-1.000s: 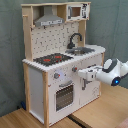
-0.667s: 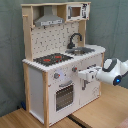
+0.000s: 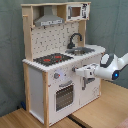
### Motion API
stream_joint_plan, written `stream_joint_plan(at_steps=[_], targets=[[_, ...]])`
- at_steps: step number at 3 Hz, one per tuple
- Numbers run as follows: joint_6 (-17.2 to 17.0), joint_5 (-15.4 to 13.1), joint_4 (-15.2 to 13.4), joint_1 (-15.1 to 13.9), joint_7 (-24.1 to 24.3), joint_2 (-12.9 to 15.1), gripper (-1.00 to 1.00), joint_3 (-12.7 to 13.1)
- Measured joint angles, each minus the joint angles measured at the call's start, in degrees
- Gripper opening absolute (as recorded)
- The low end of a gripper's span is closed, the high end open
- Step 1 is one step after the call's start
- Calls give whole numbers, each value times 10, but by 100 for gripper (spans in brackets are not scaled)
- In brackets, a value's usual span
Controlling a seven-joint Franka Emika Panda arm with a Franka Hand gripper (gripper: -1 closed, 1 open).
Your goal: Play with the kitchen
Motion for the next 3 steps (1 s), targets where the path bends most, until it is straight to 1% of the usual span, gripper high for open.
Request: stream_joint_plan(at_steps=[1, 2, 3], targets=[[0, -30, 23, -10, 0, 43, 100, 0], [-4, -60, 41, -13, -1, 89, 100, 0], [-16, -77, 51, -13, -3, 108, 100, 1]])
